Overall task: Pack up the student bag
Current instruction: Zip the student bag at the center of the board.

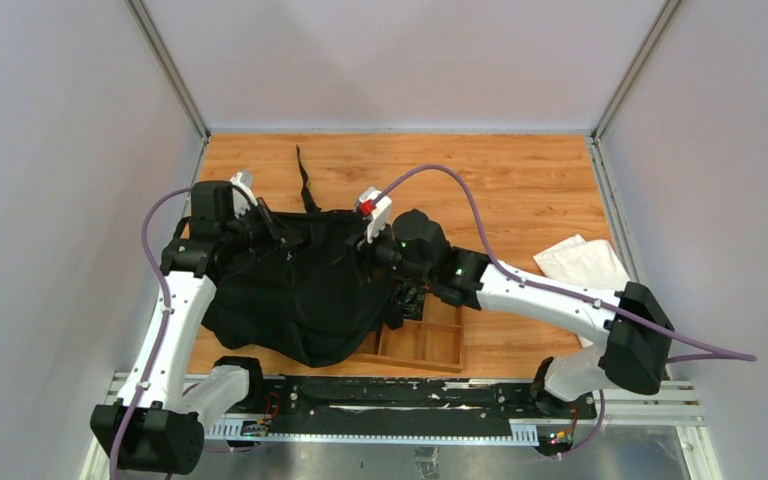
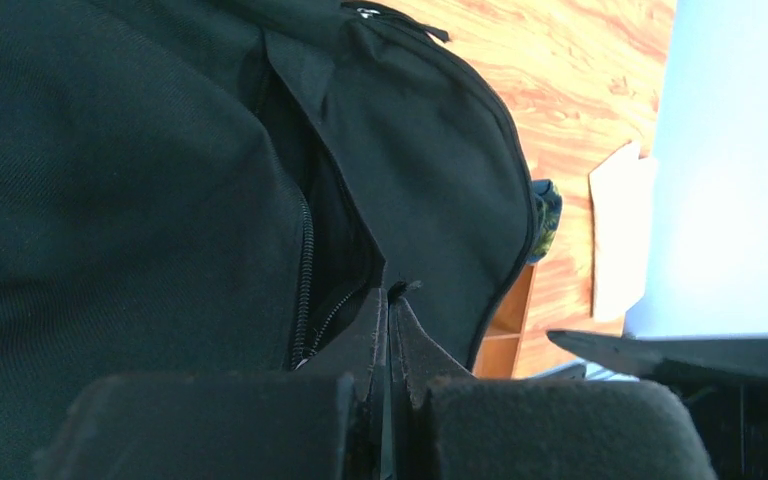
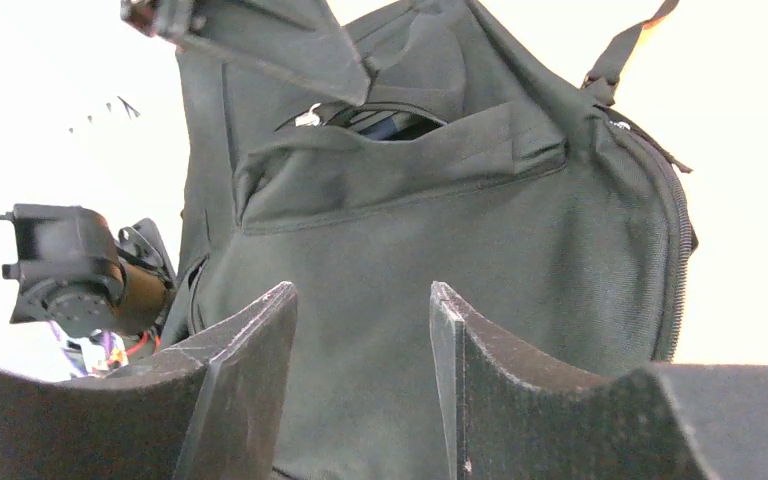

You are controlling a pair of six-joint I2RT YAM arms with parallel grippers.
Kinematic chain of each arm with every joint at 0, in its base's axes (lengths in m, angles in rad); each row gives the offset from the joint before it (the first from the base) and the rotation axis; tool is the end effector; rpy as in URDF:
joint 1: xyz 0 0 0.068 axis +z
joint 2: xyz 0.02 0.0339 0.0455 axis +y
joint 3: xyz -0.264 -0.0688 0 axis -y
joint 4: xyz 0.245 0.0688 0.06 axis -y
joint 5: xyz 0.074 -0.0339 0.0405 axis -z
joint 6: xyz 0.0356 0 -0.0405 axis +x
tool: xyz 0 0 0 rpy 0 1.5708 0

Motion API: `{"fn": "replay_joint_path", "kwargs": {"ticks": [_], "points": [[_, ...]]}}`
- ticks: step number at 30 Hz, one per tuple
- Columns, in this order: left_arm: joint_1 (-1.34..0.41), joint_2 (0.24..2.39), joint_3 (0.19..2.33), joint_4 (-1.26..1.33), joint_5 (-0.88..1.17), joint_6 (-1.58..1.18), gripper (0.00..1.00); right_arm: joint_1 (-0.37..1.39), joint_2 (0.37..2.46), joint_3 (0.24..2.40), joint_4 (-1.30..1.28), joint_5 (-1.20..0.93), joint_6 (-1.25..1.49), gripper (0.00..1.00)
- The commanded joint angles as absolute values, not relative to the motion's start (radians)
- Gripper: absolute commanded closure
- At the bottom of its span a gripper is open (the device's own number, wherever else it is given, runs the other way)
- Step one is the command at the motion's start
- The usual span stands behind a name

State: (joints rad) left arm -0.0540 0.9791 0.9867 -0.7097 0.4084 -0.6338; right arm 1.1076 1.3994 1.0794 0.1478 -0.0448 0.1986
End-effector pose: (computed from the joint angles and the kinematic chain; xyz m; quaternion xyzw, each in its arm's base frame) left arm 0.1977 -0.0248 0.3256 -0.1722 0.8756 -0.3121 0.3259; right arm 0.1480 0.2998 0.3347 -0.3488 0.6811 0.4046 0.5007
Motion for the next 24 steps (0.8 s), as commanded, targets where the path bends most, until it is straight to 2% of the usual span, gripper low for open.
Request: {"fn": "replay_joint_path", "kwargs": {"ticks": [1, 7, 13, 20, 24], "points": [[-0.063, 0.975, 0.999, -0.635, 0.514, -0.537, 1.0, 1.033, 1.455, 1.085, 0.295, -0.309, 0.406, 0.43], [-0.063, 0.962, 0.975, -0.635, 0.577, -0.445, 1.0, 0.941, 1.528, 1.07, 0.533, -0.439, 0.702, 0.41], [-0.063, 0.956, 0.976, -0.658, 0.577, -0.343, 1.0, 0.925, 1.616, 1.141, 0.569, -0.52, 0.776, 0.42], [-0.062, 0.883, 0.988, -0.671, 0.511, -0.278, 1.0, 0.924, 1.669, 1.152, 0.543, -0.489, 0.799, 0.42], [-0.062, 0.828, 0.956, -0.671, 0.494, -0.26, 1.0, 0.905, 1.716, 1.217, 0.512, -0.543, 0.774, 0.46]]}}
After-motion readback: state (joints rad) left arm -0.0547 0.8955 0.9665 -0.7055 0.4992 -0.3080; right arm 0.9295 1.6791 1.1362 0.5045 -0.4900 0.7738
